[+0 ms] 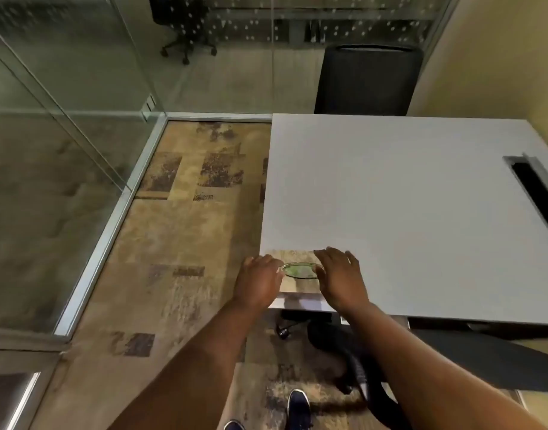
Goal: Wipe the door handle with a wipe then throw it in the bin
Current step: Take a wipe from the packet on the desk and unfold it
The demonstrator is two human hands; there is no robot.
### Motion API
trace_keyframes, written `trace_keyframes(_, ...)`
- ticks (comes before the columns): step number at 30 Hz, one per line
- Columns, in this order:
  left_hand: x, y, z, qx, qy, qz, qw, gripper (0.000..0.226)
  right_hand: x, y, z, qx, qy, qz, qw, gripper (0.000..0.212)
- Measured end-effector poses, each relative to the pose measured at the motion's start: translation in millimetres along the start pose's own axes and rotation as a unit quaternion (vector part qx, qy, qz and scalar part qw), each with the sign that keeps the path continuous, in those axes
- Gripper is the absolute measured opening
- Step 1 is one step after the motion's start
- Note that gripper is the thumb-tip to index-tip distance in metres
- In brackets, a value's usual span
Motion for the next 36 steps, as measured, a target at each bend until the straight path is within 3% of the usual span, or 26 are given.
trace_keyframes(6, 17, -43, 24, -0.009, 0.062, -0.076, 0.995, 0.033, 22, -36, 13, -0.025, 0.001, -0.137, 0.99, 0.036)
trace_keyframes(10, 26, -59, 29, -0.012, 0.086, -0.097, 0.991, 0.04, 30, -51, 19, -0.012, -0.013, -0.157, 0.987, 0.035)
trace_keyframes(13, 32, -67, 29, -0.033, 0.101, -0.092, 0.99, 0.046, 32, -60, 24, -0.009, -0.02, -0.149, 0.989, 0.029)
trace_keyframes(18, 42, -67, 28, -0.056, 0.114, -0.066, 0.99, 0.028, 30, -57, 31, 0.001, -0.026, -0.12, 0.992, 0.023)
trace_keyframes(25, 43, -53, 28, -0.086, 0.095, -0.049, 0.991, 0.024, 30, -28, 29, 0.074, -0.025, -0.062, 0.995, 0.014)
trace_keyframes(31, 37, -26, 27, -0.143, 0.073, -0.096, 0.982, 0.05, 27, 1, 23, 0.17, -0.062, -0.043, 0.983, 0.004)
trace_keyframes(36, 31, 1, 25, -0.222, 0.081, -0.109, 0.966, 0.036, 39, 32, 7, 0.234, -0.038, -0.006, 0.972, 0.004)
Point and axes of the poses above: each hand's wrist, its own x-axis towards the middle knuckle, its own y-axis out of the back of the hand, z = x × y, the point moved 4 cm from there along x, towards the middle knuckle, and after that the axes turned 11 degrees about y, right-handed, at the moved point
